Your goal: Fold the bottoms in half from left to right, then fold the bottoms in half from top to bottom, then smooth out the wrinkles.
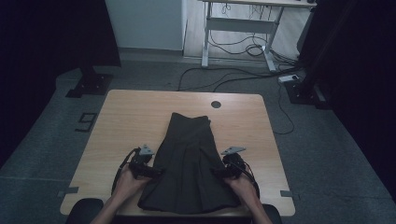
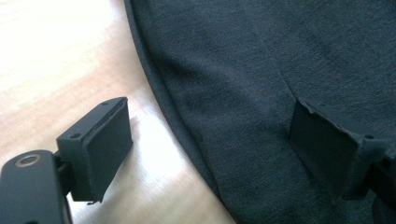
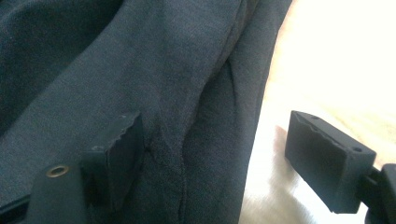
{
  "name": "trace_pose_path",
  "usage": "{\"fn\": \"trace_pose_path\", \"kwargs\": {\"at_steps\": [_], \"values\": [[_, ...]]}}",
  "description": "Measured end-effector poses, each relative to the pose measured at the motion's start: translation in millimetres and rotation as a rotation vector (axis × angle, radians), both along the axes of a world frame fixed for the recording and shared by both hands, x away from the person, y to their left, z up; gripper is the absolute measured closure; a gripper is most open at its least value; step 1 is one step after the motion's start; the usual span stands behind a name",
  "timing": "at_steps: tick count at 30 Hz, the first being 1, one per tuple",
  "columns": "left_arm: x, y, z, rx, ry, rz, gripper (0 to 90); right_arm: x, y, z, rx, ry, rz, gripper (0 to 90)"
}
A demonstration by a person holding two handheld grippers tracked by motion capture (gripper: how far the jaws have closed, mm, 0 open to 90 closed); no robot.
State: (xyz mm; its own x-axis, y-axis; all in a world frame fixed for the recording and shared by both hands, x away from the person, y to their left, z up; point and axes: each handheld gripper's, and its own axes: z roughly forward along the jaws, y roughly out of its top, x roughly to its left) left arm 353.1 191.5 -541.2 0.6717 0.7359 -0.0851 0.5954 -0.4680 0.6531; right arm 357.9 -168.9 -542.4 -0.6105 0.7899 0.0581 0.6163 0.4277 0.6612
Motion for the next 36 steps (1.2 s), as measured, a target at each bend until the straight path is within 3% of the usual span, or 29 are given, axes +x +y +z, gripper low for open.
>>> {"fn": "trace_pose_path", "kwargs": {"at_steps": [9, 14, 16, 19, 24, 29, 36], "values": [[-19.9, -0.3, 1.0, 0.003, 0.013, -0.032, 12.9, -20.6, -1.2, 0.5, -0.004, 0.006, 0.024, 19.6], [-20.4, 0.1, 2.0, 0.002, 0.024, -0.047, 12.9, -23.5, -1.2, 1.5, -0.008, 0.019, 0.024, 19.4], [-17.3, 0.7, 5.1, -0.007, 0.04, -0.068, 13.9, -22.0, -0.9, 3.2, -0.018, 0.025, 0.028, 18.9], [-13.1, 0.8, 13.4, -0.008, 0.018, -0.073, 12.9, -20.5, -0.7, 8.8, -0.032, 0.005, 0.031, 17.7], [-1.6, -0.2, 29.1, -0.02, -0.018, -0.076, 11.8, -12.9, -1.7, 19.6, -0.015, -0.018, 0.028, 17.5], [19.4, -2.3, 42.4, -0.043, -0.035, -0.074, 10.6, -1.1, -0.4, 30.4, 0.019, -0.033, 0.029, 16.3], [48.6, -8.6, 46.2, -0.043, -0.033, -0.086, 8.8, 19.1, 3.7, 38.8, 0.053, -0.037, 0.028, 14.6]]}}
